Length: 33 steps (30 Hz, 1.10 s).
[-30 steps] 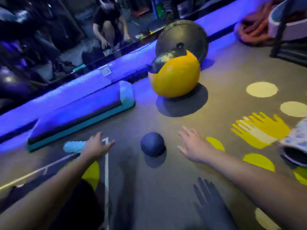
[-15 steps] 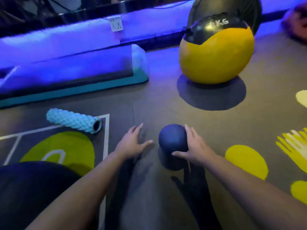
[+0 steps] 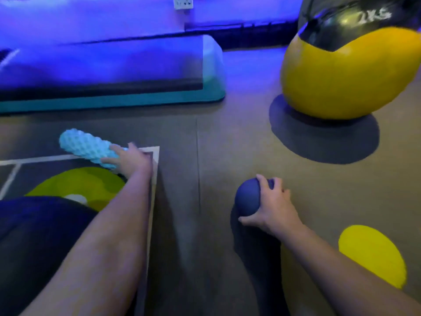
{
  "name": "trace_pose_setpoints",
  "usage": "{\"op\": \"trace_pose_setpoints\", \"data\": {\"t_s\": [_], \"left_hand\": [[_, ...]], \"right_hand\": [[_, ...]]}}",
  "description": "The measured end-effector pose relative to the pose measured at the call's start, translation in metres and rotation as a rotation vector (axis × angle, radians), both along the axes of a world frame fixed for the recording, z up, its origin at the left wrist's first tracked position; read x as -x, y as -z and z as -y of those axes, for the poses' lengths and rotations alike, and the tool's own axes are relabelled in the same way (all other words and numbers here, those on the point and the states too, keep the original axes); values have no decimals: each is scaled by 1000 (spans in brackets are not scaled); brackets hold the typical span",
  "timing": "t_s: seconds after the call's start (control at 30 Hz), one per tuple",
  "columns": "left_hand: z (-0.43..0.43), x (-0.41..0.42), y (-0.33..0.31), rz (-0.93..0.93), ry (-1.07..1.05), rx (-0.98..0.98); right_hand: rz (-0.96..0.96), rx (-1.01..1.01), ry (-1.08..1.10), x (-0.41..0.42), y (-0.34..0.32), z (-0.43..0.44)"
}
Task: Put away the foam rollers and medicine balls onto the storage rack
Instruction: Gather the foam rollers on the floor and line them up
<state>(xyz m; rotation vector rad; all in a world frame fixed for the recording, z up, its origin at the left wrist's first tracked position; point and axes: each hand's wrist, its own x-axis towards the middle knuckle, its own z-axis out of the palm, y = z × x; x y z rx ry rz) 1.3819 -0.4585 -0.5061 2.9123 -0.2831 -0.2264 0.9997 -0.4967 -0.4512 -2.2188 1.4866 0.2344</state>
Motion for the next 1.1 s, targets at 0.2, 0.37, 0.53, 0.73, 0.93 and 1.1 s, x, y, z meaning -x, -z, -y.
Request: {"op": "trace_pose_setpoints", "data": {"t_s": [0.2,0.37,0.53,0.73,0.93,1.1], "left_hand": [[1,114,-23,99,281,168],[-9,228,-31,-83,695,388],[-28,275,-10,-456,445,265],[-6,378,-29,-492,537,420],[0,541,-44,-545,1048,443],[19,637,-64,-660,1346,392]], "right_hand": [[64,-26,-13,6,-3,11],[68,18,-176,56,-10,-10],[-157,64,-354,166,-23,-42],[-315,82,-328,304,-57,-55],[-385,196,-194,440,-100,-72],[-416,240,-243,522,-94,-93]]}}
